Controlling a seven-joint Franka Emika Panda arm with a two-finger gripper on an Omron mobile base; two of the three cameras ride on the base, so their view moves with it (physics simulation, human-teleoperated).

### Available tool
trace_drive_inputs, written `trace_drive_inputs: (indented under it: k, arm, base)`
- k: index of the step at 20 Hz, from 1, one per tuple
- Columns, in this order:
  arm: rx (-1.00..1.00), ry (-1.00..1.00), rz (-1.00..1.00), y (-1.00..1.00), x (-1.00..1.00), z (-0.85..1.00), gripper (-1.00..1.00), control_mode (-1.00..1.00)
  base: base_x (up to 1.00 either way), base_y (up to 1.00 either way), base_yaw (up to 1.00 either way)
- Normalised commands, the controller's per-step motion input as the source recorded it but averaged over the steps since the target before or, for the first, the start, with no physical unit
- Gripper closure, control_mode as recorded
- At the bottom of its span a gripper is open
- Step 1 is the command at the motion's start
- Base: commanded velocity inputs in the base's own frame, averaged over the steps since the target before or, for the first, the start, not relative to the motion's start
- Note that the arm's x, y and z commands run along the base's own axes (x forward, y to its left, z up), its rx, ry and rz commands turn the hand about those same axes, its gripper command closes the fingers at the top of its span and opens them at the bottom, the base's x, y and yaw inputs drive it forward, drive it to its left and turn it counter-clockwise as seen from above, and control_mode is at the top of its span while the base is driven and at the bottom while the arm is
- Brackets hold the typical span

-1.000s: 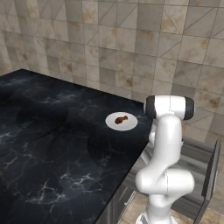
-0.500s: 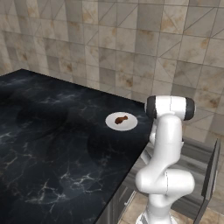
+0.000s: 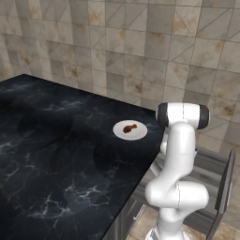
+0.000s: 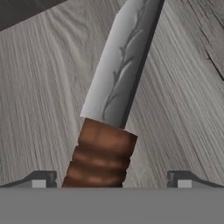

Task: Pick up the knife from the drawer and place it on the cutting board. Then place the meat from the plate to the cutting board.

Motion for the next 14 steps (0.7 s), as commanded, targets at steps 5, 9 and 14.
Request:
trace_drive_inputs:
  k: [5,9,14]
  arm:
    - [-0.04,-0.09,-0.04,0.14,-0.23,-0.32,-1.00,-1.00]
    - [-0.03,-0.07,-0.06,0.11,-0.34,-0.21,-1.00,-1.00]
    - [-0.07,-0.02,-0.04,0.16,-0.02,-0.72,-1.00,-1.00]
  base:
    - [0.00,0.00,0.00]
    - [0.00,0.00,0.00]
    - [0.00,0.00,0.00]
